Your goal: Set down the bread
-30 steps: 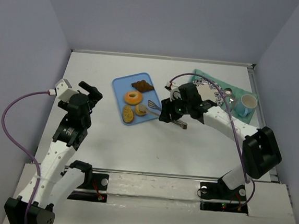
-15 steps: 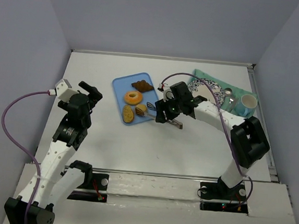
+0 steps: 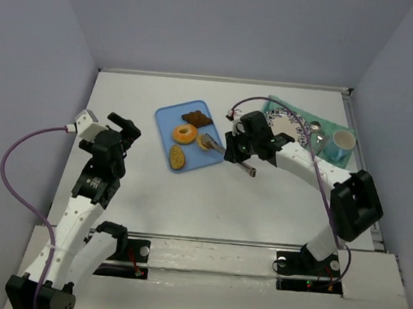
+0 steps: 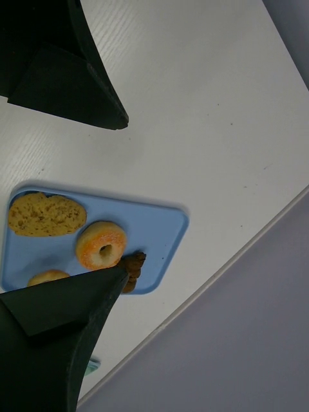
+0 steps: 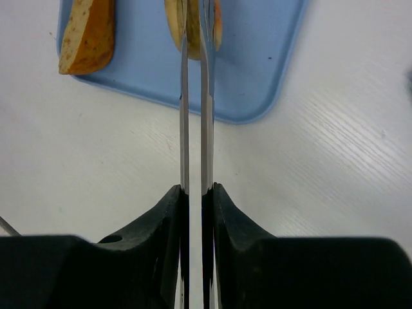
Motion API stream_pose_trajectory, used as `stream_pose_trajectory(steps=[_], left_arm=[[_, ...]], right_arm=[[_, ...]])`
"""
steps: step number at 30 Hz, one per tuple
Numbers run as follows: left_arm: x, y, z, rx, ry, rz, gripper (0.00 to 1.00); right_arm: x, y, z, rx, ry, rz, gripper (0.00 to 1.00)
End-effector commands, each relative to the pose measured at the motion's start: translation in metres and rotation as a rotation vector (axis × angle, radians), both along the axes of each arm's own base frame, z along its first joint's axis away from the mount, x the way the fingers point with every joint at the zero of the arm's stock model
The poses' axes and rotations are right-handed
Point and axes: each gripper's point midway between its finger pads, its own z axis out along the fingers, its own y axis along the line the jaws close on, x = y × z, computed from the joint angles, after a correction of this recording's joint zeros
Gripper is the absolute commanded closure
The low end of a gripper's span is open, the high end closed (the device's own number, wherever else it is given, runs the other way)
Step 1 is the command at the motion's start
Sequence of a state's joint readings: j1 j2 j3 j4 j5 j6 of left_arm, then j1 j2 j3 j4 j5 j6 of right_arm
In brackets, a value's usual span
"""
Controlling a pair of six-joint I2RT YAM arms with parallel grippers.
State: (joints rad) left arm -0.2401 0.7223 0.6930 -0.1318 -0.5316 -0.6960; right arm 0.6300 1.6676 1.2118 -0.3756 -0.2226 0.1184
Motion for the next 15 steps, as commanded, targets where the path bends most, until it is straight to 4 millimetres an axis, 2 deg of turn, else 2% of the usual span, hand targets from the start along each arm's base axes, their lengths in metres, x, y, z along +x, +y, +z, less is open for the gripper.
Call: stream_pose_trajectory(steps=[1,4,5,9,13,15], left_arm=[[-0.002,0.005,0.004,-0.003,-0.030,0.021,0.01],[-0.001,0.004,0.003,-0.004,-0.030,0.015,0.01],[0.000,0.003,0.004,-0.005,-0.031,0.010,0.01],[0.002,0.002,0.002,-0.003,-0.025,0.007,0.01],[0.003,0.001,0.002,-0.004,-0.025,0.006,0.01],[0.003,0.001,0.001,-0.003,-0.023,0.006,0.01]], right_arm=[[0.016,-0.023,0.066,0.075,-0.189,-0.227,0.89],[0.026,-0.067,0.075,0.071,-0.222,-0.391,0.89],[0.033,-0.089,0.076,0.070,-0.227,-0.461,0.89],[0.039,-0.154,0.071,0.034,-0.223,-0.678,0.88],[0.038,-0.192,0.054,0.008,-0.177,-0.788,0.88],[0.041,-0.203,0.045,-0.012,-0.157,-0.818,0.88]])
